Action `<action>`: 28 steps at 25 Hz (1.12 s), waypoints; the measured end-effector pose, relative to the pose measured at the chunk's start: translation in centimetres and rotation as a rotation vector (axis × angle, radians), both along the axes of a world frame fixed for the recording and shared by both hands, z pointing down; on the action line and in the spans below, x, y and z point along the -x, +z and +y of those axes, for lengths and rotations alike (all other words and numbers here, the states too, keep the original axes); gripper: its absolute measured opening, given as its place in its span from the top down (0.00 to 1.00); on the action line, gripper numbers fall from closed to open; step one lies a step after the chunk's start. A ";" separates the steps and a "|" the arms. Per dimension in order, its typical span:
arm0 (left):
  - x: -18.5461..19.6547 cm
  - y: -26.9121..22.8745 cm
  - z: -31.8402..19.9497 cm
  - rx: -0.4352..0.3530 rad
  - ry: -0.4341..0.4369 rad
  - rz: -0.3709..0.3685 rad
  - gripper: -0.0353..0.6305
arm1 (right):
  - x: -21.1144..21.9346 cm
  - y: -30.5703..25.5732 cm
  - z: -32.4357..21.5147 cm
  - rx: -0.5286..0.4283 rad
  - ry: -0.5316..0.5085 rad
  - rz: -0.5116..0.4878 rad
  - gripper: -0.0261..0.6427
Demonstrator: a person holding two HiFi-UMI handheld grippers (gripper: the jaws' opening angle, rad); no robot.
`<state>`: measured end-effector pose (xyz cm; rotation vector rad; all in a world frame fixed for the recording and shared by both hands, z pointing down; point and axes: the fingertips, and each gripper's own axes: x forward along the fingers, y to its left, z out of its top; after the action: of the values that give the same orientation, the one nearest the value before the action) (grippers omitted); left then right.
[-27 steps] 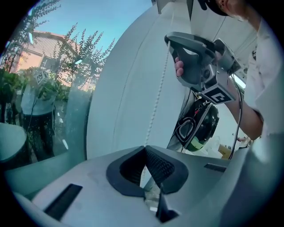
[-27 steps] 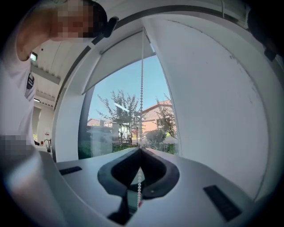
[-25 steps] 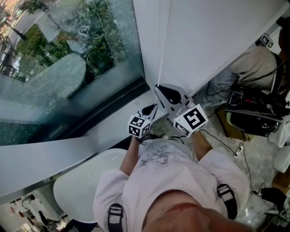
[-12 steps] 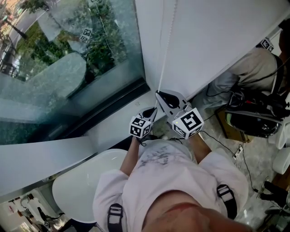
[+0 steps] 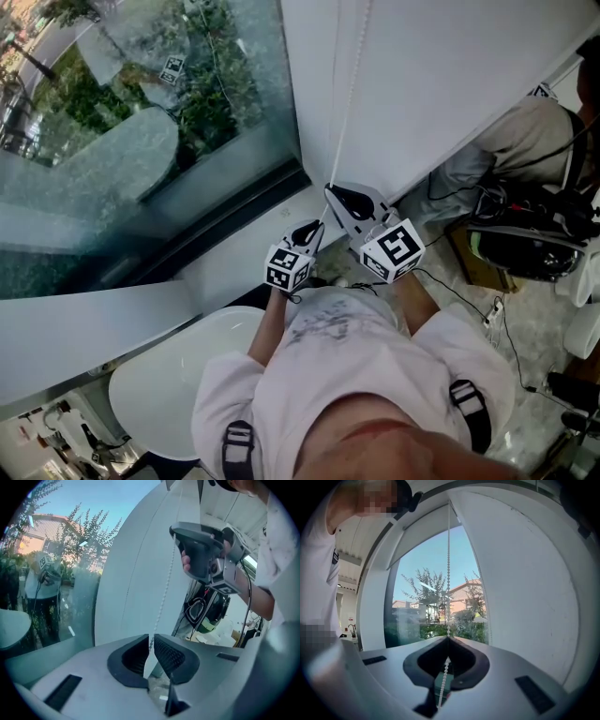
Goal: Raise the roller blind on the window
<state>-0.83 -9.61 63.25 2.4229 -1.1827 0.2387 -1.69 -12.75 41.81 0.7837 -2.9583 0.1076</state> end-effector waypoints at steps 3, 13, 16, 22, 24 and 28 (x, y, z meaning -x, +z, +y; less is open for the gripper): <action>0.7 -3.6 0.9 -0.048 0.002 0.022 0.84 | 0.2 -0.2 0.3 -0.002 -0.003 -0.006 0.87; 2.7 -20.5 0.6 -0.300 0.026 0.097 0.83 | 0.1 0.2 0.0 -0.007 -0.013 -0.020 0.87; 2.6 -25.5 0.2 -0.385 0.053 0.091 0.83 | 0.2 0.2 0.2 -0.004 -0.014 -0.022 0.87; 1.4 -34.0 -1.6 -0.544 0.101 0.095 0.83 | 0.5 0.0 0.9 -0.009 -0.031 -0.024 0.87; 1.3 -35.4 -2.1 -0.566 0.107 0.095 0.83 | 0.8 0.1 1.1 -0.009 -0.032 -0.021 0.87; 0.7 -36.5 -2.8 -0.576 0.103 0.085 0.84 | 1.1 0.2 1.6 -0.010 -0.041 -0.017 0.87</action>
<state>-1.56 -12.45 26.78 2.9521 -1.2135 -0.2061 -2.82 -11.14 41.96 0.7266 -2.9916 0.0972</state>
